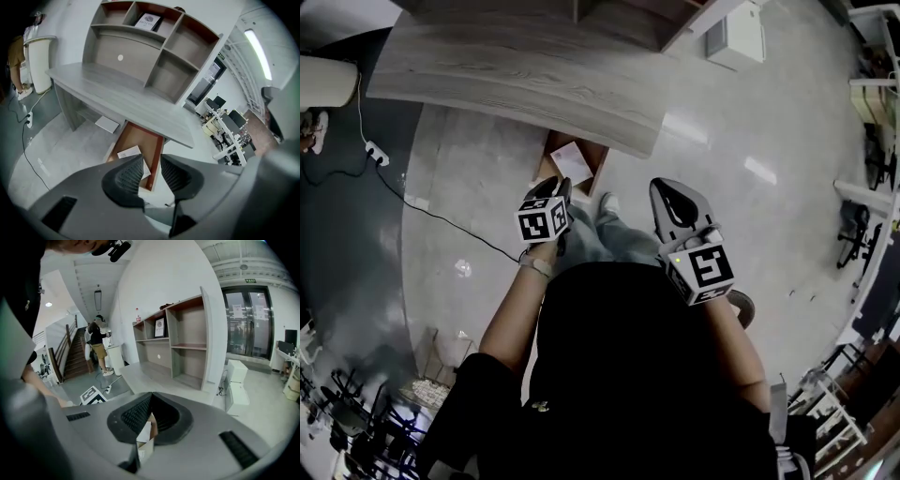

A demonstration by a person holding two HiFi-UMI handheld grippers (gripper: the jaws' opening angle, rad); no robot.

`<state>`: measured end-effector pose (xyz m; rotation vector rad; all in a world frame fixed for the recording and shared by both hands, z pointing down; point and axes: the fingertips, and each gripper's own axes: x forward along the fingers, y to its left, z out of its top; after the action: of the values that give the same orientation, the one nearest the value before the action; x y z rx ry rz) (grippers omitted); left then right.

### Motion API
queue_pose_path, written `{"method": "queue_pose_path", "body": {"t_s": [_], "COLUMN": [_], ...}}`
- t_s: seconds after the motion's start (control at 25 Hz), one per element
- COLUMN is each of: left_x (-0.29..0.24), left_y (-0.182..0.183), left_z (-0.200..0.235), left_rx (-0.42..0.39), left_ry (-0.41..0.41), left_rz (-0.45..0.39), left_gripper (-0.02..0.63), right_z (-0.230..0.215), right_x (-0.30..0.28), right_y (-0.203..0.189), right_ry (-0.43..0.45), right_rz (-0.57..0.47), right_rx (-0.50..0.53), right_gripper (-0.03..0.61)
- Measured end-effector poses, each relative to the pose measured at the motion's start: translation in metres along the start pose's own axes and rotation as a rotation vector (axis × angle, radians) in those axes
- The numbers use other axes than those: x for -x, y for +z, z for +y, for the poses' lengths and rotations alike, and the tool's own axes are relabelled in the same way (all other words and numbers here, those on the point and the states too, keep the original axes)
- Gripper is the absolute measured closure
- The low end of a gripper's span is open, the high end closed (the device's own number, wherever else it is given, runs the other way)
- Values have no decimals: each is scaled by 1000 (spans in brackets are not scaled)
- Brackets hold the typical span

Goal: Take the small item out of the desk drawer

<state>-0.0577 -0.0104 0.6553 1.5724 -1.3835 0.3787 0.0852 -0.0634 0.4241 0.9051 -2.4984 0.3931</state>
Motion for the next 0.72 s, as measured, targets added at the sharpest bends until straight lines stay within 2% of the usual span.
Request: {"method": "queue_pose_path", "body": {"t_s": [0.2, 0.36, 0.52, 0.72], "left_x": [-43, -72, -99, -125], "left_y": [-10, -7, -9, -22], "left_z": [27, 47, 58, 72], "left_rx": [85, 87, 82, 124], "left_ry": [10, 10, 27, 56], "left_rz": [78, 144, 166, 200], "left_gripper": [415, 349, 290, 237], "right_z": [-2, -7, -11, -11], "right_x": [1, -6, 0, 10], "right_y": [-8, -9, -14, -33], "right_ry": [-96, -169, -219, -286], "right_rz": [51, 93, 132, 168], "right_rx": [-3, -31, -60, -67], "right_gripper": [583, 583, 583, 582]}}
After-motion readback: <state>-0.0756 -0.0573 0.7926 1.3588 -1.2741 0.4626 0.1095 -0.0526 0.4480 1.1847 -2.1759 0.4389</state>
